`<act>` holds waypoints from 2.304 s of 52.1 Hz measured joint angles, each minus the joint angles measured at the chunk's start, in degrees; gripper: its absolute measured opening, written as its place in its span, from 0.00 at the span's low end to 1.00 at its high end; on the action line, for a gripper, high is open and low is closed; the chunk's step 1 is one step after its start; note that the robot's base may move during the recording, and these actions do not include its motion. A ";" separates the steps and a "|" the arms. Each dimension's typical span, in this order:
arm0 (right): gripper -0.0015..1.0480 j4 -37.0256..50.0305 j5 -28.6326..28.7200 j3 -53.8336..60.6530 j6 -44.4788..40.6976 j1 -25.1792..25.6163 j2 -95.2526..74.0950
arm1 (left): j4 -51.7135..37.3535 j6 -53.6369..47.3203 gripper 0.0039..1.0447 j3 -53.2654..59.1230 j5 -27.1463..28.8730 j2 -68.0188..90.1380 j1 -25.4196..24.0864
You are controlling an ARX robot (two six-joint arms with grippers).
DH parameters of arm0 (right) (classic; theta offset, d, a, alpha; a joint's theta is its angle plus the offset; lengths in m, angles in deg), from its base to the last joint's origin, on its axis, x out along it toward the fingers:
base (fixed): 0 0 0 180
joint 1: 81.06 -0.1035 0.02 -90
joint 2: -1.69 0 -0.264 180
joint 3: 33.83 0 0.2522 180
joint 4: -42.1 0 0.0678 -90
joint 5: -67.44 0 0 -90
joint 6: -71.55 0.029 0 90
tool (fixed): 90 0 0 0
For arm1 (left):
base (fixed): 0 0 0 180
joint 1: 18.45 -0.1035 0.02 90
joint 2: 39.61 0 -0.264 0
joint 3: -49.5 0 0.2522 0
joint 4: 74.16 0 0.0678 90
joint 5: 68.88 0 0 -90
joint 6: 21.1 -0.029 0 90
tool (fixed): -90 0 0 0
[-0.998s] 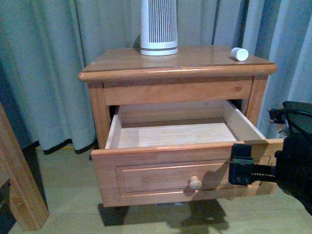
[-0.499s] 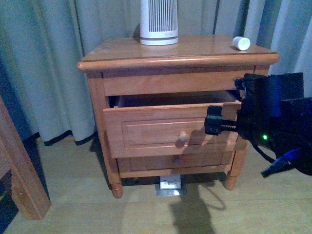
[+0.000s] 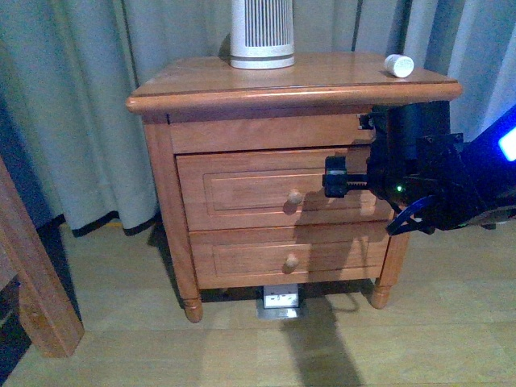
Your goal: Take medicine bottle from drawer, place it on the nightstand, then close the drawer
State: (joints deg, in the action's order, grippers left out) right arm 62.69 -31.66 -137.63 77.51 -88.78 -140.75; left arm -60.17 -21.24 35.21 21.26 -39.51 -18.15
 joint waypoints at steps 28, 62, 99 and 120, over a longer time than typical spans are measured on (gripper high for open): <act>0.93 7.10 -0.59 26.86 4.42 -0.09 24.33 | 0.00 0.00 0.94 0.00 0.00 0.00 0.00; 0.93 -10.56 -18.64 82.05 -4.74 -1.95 112.13 | 0.00 0.00 0.94 0.00 0.00 0.00 0.00; 0.08 -22.77 9.03 87.76 -5.62 7.56 128.34 | 0.00 0.00 0.94 -0.02 -0.09 0.00 0.00; 0.03 -34.14 9.14 89.24 -5.79 7.61 141.92 | 0.00 0.00 0.94 -0.02 -0.11 0.00 0.00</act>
State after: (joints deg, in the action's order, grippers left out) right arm 28.55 -22.53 -48.39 71.72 -81.18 1.17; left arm -60.17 -21.24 35.18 21.16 -39.51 -18.15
